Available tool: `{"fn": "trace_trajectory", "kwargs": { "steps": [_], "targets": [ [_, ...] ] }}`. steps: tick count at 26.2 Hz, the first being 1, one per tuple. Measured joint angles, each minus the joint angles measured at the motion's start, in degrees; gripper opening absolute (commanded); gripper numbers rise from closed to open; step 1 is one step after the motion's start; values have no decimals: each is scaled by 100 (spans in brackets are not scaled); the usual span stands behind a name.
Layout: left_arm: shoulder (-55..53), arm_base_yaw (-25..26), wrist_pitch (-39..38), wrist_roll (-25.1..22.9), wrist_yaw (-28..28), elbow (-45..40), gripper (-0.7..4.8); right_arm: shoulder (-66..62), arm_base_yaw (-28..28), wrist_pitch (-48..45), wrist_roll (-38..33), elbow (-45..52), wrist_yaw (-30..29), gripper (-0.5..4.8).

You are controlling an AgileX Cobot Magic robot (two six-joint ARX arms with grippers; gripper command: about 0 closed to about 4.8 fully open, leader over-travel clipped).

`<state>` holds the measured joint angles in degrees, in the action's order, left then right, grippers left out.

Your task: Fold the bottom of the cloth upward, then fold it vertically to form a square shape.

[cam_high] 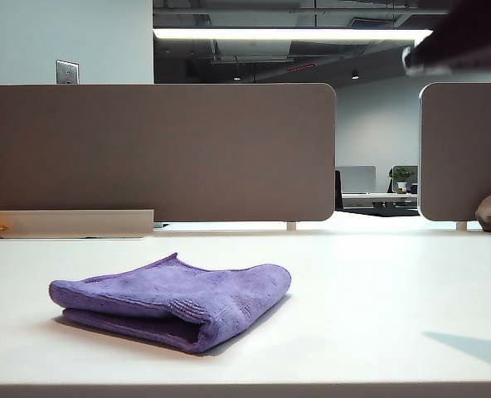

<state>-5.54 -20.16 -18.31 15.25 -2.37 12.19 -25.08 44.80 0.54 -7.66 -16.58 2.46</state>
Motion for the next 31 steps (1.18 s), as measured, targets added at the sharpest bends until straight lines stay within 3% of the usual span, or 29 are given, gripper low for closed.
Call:
{"fn": "trace_trajectory", "kwargs": {
  "steps": [10,17,20,25,31],
  "targets": [
    [0,0,463,-42,-9,-752,-5,-2,0,-330,9,667,-111,-6],
    [0,0,492,-522,-184,-1027,-5,-4,-9,-258,236,1040,-74,-5],
    [0,0,549,-562,-151,-1078,-5,-4,-15,-101,623,1040,302,-5],
    [-2,0,549,-894,33,-1080,-4,2,-22,-61,649,1250,393,-5],
    [0,0,549,-931,111,-1082,-3,-2,-22,7,584,1606,389,-5]
  ]
}}
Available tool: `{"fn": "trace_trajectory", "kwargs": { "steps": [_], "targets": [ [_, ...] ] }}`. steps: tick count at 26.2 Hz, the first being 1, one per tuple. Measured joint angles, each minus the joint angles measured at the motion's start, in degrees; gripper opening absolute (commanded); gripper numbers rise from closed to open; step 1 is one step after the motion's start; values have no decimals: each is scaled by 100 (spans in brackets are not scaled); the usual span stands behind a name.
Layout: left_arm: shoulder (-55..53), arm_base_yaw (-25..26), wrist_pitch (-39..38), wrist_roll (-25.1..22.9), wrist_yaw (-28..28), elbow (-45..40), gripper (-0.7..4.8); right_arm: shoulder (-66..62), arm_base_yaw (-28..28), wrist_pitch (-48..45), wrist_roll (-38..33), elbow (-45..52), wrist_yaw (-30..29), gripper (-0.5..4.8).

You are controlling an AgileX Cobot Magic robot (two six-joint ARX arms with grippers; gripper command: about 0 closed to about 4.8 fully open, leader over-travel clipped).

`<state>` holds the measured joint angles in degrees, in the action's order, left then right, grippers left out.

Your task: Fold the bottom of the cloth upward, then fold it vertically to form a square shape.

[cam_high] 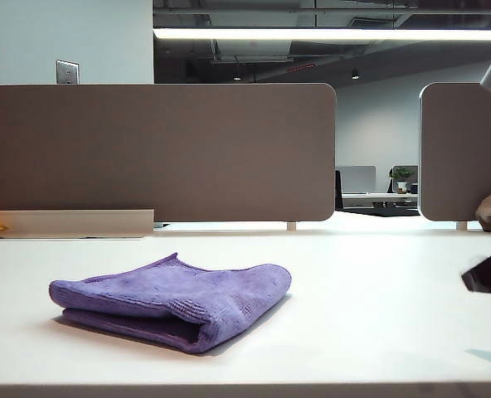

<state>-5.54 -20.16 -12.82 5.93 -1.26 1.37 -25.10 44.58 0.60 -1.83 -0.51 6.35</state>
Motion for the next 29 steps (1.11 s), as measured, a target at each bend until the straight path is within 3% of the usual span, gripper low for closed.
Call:
{"fn": "trace_trajectory", "kwargs": {
  "steps": [9,23,29],
  "targets": [
    [0,0,0,0,0,0,-3,2,0,-717,0,7,-210,-5],
    [24,0,-2,-4,0,0,-3,2,0,-723,-9,7,-227,0],
    [553,0,7,-9,0,0,-3,9,0,-721,-7,7,-223,0]
  ]
}}
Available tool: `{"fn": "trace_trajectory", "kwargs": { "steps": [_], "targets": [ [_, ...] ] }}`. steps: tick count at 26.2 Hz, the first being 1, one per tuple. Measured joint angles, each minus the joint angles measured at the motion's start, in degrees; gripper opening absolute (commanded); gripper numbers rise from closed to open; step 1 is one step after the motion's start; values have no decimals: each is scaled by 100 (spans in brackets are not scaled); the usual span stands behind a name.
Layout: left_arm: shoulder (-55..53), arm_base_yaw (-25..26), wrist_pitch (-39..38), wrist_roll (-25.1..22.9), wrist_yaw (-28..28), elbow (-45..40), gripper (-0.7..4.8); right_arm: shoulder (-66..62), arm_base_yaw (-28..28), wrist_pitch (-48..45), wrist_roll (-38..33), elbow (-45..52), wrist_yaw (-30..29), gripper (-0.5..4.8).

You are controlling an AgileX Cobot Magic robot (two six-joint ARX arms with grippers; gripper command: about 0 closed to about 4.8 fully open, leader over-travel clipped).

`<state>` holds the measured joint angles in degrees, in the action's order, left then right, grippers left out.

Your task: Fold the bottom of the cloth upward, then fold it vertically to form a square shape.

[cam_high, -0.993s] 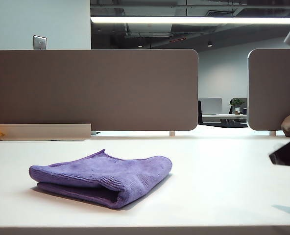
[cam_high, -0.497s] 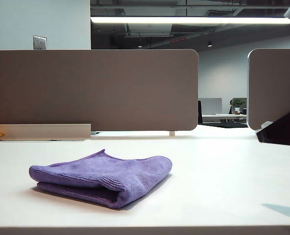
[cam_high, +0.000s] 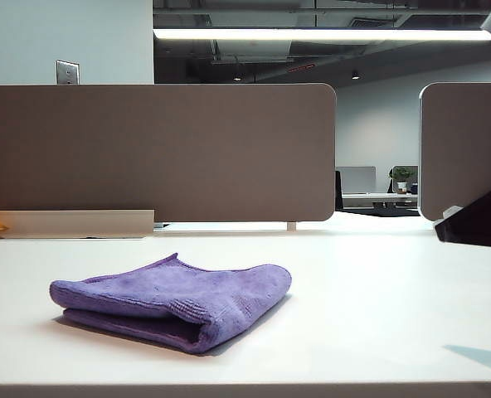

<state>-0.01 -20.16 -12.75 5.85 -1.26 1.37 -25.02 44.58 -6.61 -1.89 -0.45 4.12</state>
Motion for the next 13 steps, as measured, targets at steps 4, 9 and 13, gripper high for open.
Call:
{"fn": "trace_trajectory", "kwargs": {
  "steps": [4,9,13],
  "targets": [
    [-26,0,151,-2,0,-55,-3,92,0,0,0,0,-4,0],
    [-26,0,192,-2,0,-70,-3,470,0,7,0,0,-4,0],
    [-26,4,192,-2,0,-70,-3,977,-101,0,-2,0,-11,0]
  ]
}}
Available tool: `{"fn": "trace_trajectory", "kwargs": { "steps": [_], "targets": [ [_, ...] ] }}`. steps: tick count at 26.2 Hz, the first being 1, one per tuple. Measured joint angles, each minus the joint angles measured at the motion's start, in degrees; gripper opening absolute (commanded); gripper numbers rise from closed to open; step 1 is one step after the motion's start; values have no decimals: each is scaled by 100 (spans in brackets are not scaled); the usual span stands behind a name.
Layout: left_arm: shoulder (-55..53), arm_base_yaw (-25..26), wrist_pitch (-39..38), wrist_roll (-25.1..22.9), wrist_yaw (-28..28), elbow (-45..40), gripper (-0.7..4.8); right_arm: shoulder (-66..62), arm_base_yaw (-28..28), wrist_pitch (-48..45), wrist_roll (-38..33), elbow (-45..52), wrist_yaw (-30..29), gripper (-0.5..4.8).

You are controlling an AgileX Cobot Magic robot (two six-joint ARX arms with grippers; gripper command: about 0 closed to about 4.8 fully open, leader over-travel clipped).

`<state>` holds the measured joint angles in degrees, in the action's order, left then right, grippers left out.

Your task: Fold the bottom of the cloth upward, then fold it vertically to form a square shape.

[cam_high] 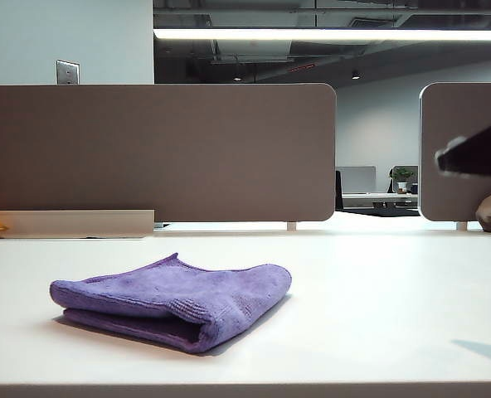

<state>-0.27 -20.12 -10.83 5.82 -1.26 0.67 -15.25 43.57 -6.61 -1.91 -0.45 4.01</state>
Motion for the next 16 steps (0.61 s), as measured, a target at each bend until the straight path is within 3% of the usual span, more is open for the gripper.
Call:
{"fn": "trace_trajectory", "kwargs": {
  "steps": [5,11,16],
  "targets": [
    [0,125,0,0,-7,-2,-3,654,-769,9,0,0,-4,0],
    [0,1193,2,0,-2,-2,-3,994,-2302,24,-2,0,-9,0],
    [0,1541,4,0,-2,-2,-3,1414,-2796,50,0,0,7,0]
  ]
}}
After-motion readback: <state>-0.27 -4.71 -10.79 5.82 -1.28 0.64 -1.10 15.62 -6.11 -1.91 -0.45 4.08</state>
